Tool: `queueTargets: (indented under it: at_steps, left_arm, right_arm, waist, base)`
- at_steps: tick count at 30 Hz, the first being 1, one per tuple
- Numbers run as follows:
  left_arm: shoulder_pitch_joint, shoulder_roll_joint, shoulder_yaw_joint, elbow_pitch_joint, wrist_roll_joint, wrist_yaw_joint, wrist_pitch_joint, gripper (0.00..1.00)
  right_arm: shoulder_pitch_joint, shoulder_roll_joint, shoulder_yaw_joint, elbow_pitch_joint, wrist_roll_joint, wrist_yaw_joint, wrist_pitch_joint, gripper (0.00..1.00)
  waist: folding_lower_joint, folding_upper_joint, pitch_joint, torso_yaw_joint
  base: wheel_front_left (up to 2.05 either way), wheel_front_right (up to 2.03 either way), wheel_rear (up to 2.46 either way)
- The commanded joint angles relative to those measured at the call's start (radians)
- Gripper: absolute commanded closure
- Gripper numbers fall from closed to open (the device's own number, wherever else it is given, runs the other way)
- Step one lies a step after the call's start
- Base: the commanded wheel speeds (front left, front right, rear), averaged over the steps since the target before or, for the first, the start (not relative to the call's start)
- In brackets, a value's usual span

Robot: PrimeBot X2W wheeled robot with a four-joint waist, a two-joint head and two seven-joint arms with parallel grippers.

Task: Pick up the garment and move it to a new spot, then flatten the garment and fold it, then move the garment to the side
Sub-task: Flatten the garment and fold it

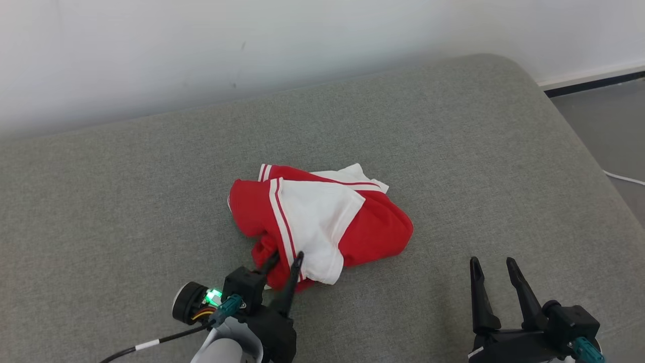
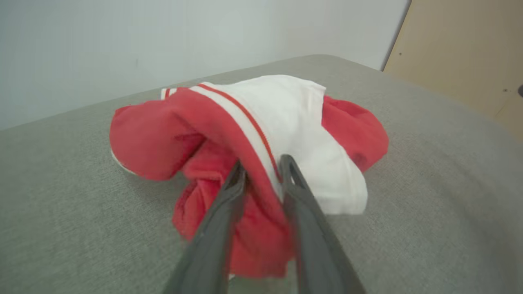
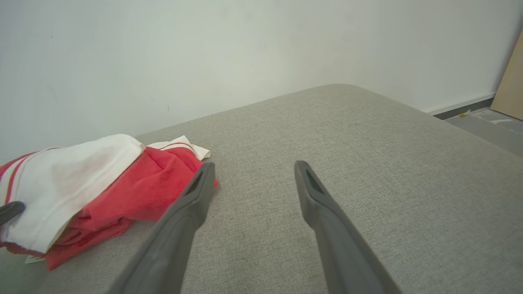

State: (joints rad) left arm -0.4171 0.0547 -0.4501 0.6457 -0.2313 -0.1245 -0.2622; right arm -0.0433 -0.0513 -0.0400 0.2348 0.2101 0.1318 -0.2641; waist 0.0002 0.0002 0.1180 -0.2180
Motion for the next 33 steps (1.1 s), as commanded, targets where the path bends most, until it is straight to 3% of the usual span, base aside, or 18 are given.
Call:
queueTargets:
  at_steps: [1,8,13,19,25,29,30,31,32,33]
  left_arm:
    - [-0.019,-0.003,-0.002,0.006,-0.012,-0.006,-0.001,1.0]
    - [-0.025,-0.004,0.036,-0.124,-0.043,0.025,-0.003,1.0]
    - [0.076,0.018,0.079,-0.244,-0.033,0.055,-0.003,1.0]
    - [0.248,0.038,0.13,-0.332,-0.05,0.08,-0.003,1.0]
    - [0.413,0.029,0.182,-0.326,-0.093,0.078,-0.004,1.0]
    - [0.454,0.018,0.172,-0.239,-0.104,0.066,-0.004,1.0]
    - [0.447,0.018,0.17,-0.227,-0.092,0.069,-0.004,0.76]
    - [0.438,0.016,0.177,-0.228,-0.083,0.074,-0.004,0.1]
    - [0.434,0.013,0.186,-0.234,-0.088,0.079,-0.004,0.0]
    - [0.432,0.01,0.196,-0.245,-0.088,0.08,-0.004,0.0]
  right_arm:
    - [-0.001,0.002,-0.003,-0.004,-0.007,-0.002,0.0,0.0]
    - [0.032,0.001,-0.017,-0.008,-0.017,-0.002,0.0,0.0]
    - [0.051,0.002,-0.018,-0.01,-0.013,-0.002,0.0,0.0]
    - [0.057,0.001,0.003,-0.004,0.0,-0.002,0.0,0.0]
    - [0.071,0.002,0.011,0.004,-0.002,-0.002,0.0,0.0]
    - [0.076,0.002,0.016,0.009,-0.011,-0.002,0.0,0.0]
    - [0.076,0.002,0.017,0.01,-0.011,-0.002,0.0,0.0]
    - [0.076,0.002,0.016,0.01,-0.013,-0.002,0.0,0.0]
    - [0.078,0.002,0.015,0.009,-0.014,-0.002,0.0,0.0]
    - [0.08,0.002,0.013,0.008,-0.014,-0.002,0.0,0.0]
  waist:
    - [-0.0002,-0.0002,-0.009,0.005]
    - [-0.0002,-0.0002,-0.044,0.092]
    - [-0.0002,-0.0002,-0.069,0.195]
    - [-0.0002,-0.0002,-0.086,0.267]
    - [-0.0002,-0.0002,-0.106,0.302]
    - [-0.0002,-0.0002,-0.117,0.304]
    - [-0.0002,-0.0002,-0.12,0.303]
    - [-0.0002,-0.0002,-0.122,0.304]
    - [-0.0002,-0.0002,-0.124,0.305]
    - [-0.0002,-0.0002,-0.125,0.306]
  base:
    - [0.0,0.0,0.0]
    - [0.0,0.0,0.0]
    - [0.0,0.0,0.0]
    - [0.0,0.0,0.0]
    - [0.0,0.0,0.0]
    - [0.0,0.0,0.0]
    - [0.0,0.0,0.0]
    - [0.0,0.0,0.0]
    - [0.0,0.0,0.0]
    - [0.0,0.0,0.0]
